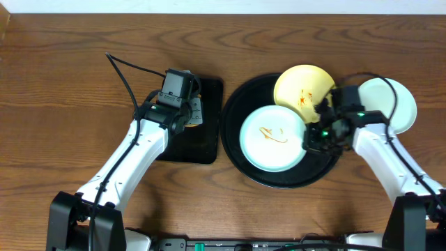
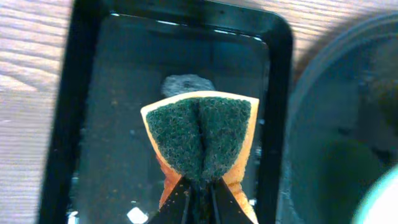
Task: Clean dirty plates on tray and stack at the side
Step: 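Scrub the pale green plate with the sponge in the left gripper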
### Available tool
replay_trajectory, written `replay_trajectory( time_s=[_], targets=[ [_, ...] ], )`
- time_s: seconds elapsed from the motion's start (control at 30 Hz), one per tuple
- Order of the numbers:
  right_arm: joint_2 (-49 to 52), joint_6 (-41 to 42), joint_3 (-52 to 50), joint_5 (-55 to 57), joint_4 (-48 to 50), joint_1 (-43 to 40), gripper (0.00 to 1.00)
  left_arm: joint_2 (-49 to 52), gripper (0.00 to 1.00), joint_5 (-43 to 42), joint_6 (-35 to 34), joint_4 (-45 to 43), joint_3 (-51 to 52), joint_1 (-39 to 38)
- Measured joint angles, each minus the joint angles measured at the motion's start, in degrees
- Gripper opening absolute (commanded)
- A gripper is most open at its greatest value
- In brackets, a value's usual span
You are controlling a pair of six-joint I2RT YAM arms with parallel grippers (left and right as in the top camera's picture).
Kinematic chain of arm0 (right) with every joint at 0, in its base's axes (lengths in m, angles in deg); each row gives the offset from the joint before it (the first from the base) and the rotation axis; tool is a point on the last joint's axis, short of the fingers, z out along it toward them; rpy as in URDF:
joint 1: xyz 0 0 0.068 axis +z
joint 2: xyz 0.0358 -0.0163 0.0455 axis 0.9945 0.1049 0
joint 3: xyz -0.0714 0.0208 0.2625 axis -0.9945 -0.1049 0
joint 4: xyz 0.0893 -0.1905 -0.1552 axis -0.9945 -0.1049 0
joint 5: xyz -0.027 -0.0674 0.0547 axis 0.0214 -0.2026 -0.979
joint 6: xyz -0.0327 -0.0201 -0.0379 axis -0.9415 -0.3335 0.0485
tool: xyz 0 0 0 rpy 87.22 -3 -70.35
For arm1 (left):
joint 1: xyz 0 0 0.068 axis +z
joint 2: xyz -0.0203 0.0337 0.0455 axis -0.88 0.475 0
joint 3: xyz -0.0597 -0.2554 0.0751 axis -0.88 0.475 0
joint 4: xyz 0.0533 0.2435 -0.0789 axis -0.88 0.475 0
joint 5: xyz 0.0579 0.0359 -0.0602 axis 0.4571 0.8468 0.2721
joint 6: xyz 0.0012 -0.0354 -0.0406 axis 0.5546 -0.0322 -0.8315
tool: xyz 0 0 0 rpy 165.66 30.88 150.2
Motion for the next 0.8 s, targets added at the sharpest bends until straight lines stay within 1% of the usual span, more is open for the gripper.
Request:
replay_trajectory(
  time_s=[0.17, 0.3, 0.47, 0.8],
  targets=[
    [0.0, 3.37, 0.0, 3.37, 3.69, 3.96, 0.01, 0.0, 0.08, -6.91, 0.0, -3.21, 0.0, -0.59],
    [0.0, 4.72, 0.0, 5.4, 4.37, 6.14, 0.01, 0.04, 0.08, -9.94, 0.0, -6.03, 0.0, -3.54],
    [0.46, 5.4, 0.0, 6.62, 4.04, 6.86, 0.01, 1.88, 0.08, -11.5, -0.24, -9.7, 0.0, -9.29],
    [7.15, 6.38, 0.0, 5.79, 3.85, 6.86, 0.01, 13.14, 0.08, -11.87, -3.26, -20.33, 0.02, -20.83]
  ],
)
